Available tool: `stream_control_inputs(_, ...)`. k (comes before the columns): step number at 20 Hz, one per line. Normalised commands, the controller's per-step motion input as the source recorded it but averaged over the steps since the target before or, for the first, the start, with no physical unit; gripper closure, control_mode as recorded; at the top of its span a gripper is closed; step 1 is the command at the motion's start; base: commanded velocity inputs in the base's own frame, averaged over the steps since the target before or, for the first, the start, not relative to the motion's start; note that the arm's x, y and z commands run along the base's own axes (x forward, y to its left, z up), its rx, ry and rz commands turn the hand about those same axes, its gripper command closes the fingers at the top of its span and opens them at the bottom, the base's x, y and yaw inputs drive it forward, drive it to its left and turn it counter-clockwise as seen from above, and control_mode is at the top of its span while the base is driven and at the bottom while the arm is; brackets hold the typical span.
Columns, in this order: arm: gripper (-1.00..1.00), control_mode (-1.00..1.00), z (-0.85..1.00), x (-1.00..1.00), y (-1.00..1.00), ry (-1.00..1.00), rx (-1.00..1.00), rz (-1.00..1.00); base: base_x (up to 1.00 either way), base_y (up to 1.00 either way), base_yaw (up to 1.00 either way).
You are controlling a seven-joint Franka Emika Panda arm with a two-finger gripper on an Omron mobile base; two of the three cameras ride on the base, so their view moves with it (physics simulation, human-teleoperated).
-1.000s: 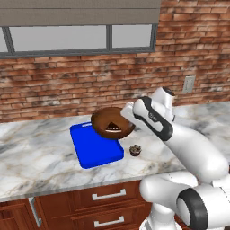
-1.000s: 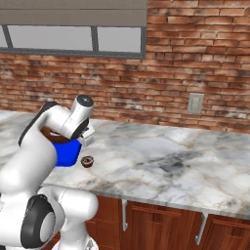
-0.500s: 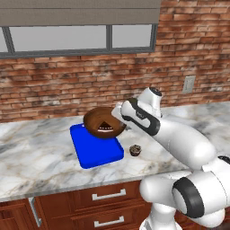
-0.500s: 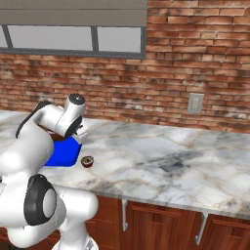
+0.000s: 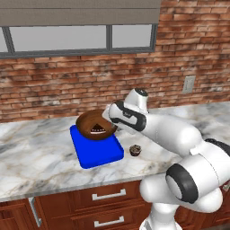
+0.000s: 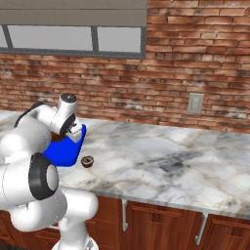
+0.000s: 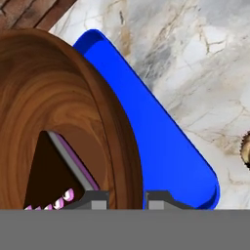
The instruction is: Place the bowl with cake and the cupcake onto the tray.
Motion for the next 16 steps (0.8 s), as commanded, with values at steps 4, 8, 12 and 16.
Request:
stream_control_inputs(4,1.00,-1.00,-0.23,0.19,0.04,-0.02,-0.01,0.00,0.00,0.00,0.00)
stream_control_inputs(8,1.00,-1.00,-0.26,0.17,0.01,-0.05,0.00,0.00,0.00,0.00,0.00)
stream_control_inputs(12,1.00,-1.00,-0.21,0.17,0.06,-0.03,0.00,0.00,0.00,0.00,0.00)
stream_control_inputs(16,1.00,-1.00,-0.18,0.17,0.09,-0.01,0.00,0.00,0.00,0.00,0.00)
